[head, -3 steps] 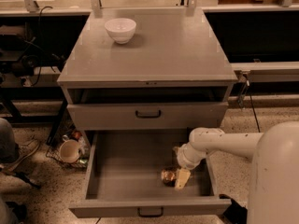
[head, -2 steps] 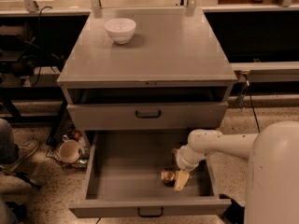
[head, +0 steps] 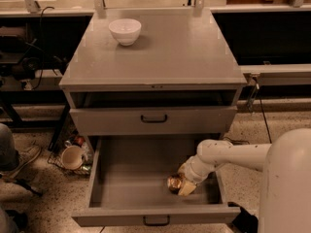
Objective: Pick orange can from middle drawer and place on counter
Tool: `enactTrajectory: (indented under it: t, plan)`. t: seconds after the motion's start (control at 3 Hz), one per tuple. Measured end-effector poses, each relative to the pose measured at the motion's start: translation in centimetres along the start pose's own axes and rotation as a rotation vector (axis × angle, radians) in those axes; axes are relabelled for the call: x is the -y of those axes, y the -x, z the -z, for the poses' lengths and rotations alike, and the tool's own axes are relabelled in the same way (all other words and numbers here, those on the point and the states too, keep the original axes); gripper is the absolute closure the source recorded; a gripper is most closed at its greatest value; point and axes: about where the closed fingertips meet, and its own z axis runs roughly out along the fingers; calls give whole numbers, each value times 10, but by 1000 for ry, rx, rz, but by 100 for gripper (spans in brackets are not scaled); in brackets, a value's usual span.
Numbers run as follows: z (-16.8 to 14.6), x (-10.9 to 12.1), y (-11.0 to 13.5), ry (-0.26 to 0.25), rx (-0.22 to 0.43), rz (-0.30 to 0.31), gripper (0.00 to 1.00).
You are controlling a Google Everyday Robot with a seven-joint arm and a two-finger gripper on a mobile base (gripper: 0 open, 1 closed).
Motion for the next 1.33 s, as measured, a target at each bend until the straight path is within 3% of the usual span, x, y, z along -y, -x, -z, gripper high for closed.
enactTrajectory:
  t: [0.33,0.67,1.0,1.33]
  plan:
    - [-4,-9,0,6,9,-12,61]
    - [2,-17,6,1,32,-16,92]
    - [35,-14,15,-30,83,9,100]
    - [138,-17,45,-93,181,106,100]
